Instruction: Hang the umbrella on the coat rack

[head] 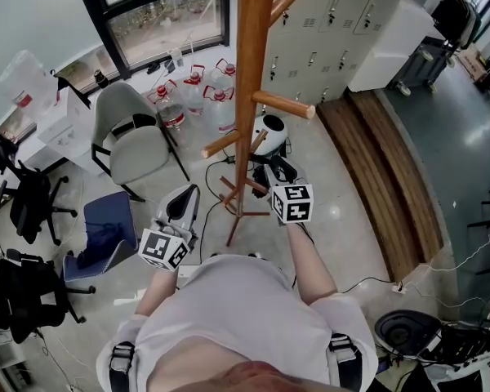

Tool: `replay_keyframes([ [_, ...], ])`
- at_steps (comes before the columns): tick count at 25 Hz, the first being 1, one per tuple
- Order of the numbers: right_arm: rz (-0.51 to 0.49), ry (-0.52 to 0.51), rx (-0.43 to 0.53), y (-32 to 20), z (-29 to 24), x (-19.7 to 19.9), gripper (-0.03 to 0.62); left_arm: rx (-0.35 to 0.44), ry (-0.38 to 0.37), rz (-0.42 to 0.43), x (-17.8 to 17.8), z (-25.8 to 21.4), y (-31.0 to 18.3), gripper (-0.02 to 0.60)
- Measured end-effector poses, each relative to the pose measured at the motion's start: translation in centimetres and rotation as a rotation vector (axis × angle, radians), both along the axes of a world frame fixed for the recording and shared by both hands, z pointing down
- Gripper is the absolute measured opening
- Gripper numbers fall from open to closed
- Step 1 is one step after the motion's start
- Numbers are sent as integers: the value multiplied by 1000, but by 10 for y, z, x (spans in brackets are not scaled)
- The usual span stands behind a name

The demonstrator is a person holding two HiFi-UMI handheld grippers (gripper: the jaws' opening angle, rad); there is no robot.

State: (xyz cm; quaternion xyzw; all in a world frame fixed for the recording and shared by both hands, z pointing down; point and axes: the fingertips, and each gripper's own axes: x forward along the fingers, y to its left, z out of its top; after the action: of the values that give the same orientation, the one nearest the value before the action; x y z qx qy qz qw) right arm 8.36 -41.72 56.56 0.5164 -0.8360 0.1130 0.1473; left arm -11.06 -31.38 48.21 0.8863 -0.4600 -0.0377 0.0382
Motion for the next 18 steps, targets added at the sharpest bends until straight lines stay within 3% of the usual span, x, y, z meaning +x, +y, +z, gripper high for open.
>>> replay_keyframes([
  [7, 5, -14, -104, 2, 29, 6, 153, -7, 2, -14, -1, 1, 4, 11],
  [11, -13, 52, -110, 1, 34, 5, 154, -3, -2, -5, 2, 1, 3, 11],
  [16, -19, 51, -76, -1, 28, 13, 305, 0, 0, 2, 8, 1, 4, 11],
  [18, -17, 6, -23, -1, 13, 16, 307, 1, -1, 4, 10, 2, 3, 11],
])
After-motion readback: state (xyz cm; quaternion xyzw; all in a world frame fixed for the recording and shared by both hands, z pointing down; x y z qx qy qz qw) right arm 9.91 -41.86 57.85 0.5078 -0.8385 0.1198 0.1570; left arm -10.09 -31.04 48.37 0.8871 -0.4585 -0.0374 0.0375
